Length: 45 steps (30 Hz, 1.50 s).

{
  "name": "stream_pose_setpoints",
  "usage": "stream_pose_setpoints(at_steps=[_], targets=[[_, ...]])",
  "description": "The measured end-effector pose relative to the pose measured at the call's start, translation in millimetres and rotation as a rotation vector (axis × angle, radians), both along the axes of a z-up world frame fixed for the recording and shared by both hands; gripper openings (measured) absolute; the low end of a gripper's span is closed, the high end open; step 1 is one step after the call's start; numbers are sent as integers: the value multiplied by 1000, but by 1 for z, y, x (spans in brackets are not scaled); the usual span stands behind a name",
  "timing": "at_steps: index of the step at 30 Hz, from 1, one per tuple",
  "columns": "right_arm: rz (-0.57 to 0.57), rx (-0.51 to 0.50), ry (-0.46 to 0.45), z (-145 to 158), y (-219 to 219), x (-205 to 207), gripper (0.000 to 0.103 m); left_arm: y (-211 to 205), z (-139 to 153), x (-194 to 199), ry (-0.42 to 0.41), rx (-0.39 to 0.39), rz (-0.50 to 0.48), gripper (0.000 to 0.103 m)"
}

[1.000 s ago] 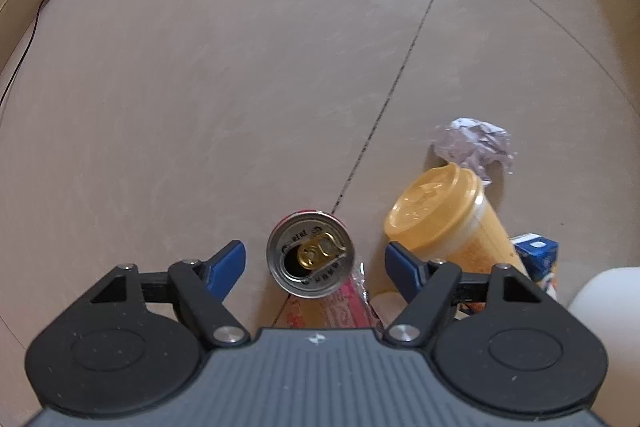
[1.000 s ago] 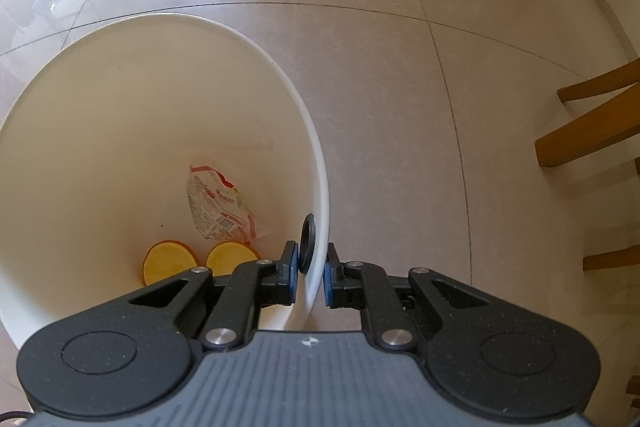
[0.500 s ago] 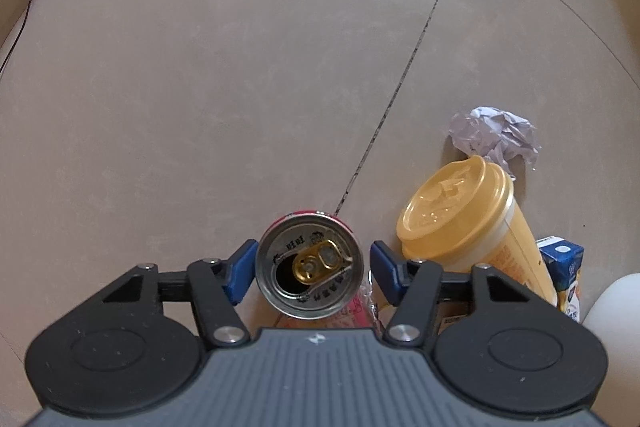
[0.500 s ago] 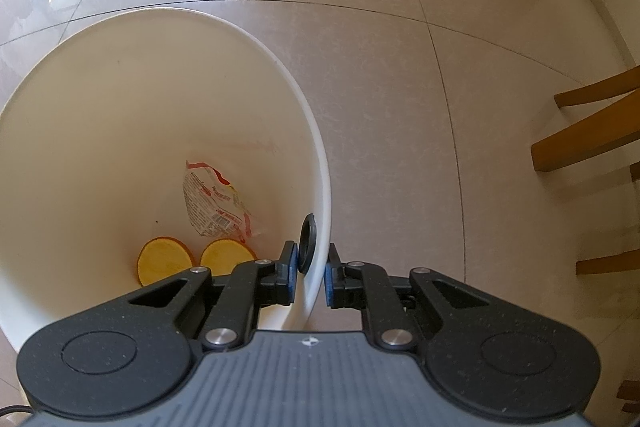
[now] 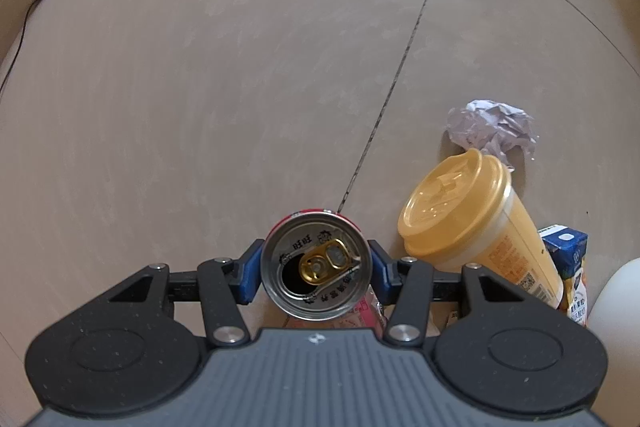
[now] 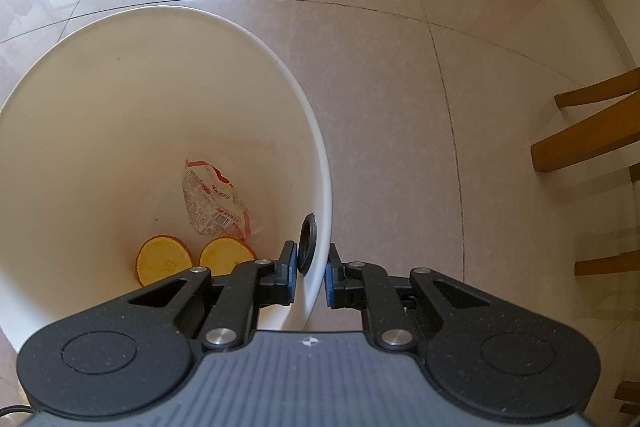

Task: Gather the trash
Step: 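Carry the red can over the bin and release it with the left gripper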

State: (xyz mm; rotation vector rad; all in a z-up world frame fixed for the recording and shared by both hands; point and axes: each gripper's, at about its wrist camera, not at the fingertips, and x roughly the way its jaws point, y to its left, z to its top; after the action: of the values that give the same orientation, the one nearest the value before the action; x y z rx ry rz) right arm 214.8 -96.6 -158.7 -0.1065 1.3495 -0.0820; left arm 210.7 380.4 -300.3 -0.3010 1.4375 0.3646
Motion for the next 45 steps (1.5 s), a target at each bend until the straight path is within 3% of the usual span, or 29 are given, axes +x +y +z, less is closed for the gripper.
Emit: stream_pose_setpoints(at_steps=[15,25,36,45], targets=[[-52,73,57,-1,-20,14,13,-10,31,9,-23,36,-97,52],[-149,113,77,-3,-28,18,11,-9,65,15,-60,51,-136,52],[-154,78,57,-3,-20,13,12,-20,117,20,-110,42,-211,52],[-187,108,36,4,-28,9,11,-59,175,24,-155,20,-368,52]])
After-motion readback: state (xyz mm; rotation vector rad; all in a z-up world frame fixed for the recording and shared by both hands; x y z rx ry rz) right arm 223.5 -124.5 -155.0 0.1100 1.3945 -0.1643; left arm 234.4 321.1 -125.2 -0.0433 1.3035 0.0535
